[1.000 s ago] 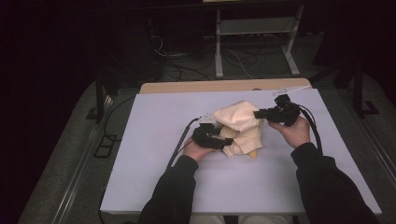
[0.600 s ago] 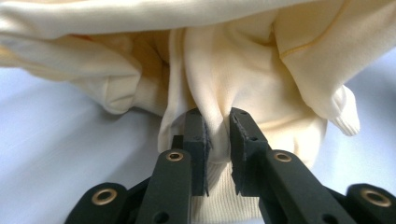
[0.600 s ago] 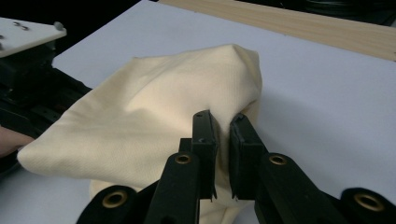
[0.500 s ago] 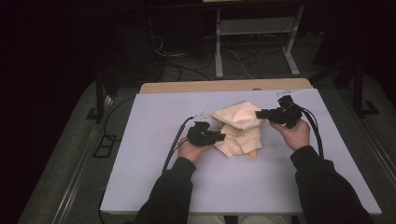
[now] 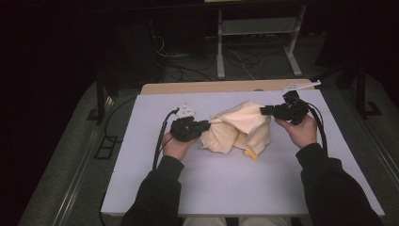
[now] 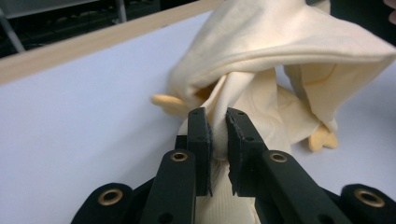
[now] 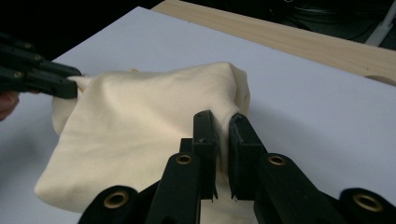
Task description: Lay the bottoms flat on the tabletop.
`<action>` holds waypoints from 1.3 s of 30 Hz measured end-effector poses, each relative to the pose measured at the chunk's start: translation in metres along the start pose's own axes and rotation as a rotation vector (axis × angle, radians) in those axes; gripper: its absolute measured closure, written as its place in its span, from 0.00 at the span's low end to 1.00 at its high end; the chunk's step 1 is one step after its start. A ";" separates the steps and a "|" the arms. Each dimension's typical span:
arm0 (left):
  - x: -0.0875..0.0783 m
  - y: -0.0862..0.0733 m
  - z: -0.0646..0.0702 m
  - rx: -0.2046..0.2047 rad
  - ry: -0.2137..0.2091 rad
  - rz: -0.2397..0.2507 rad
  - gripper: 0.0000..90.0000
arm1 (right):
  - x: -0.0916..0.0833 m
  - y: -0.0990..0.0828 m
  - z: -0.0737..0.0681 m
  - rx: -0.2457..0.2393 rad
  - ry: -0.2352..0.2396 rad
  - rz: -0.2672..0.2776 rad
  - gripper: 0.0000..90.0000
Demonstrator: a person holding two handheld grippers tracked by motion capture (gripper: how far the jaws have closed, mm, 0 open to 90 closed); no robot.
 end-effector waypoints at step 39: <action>-0.009 -0.016 -0.002 -0.080 -0.030 0.046 0.89 | 0.006 -0.017 0.008 0.057 -0.031 -0.101 0.97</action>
Point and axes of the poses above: each handheld gripper's, and its own axes: x roughly forward along the jaws, y roughly out of its top, z roughly to its right, the point moved 3 cm from there along x, roughly forward along the jaws, and after that the axes turned 4 degrees about -z, right-handed, at the moved point
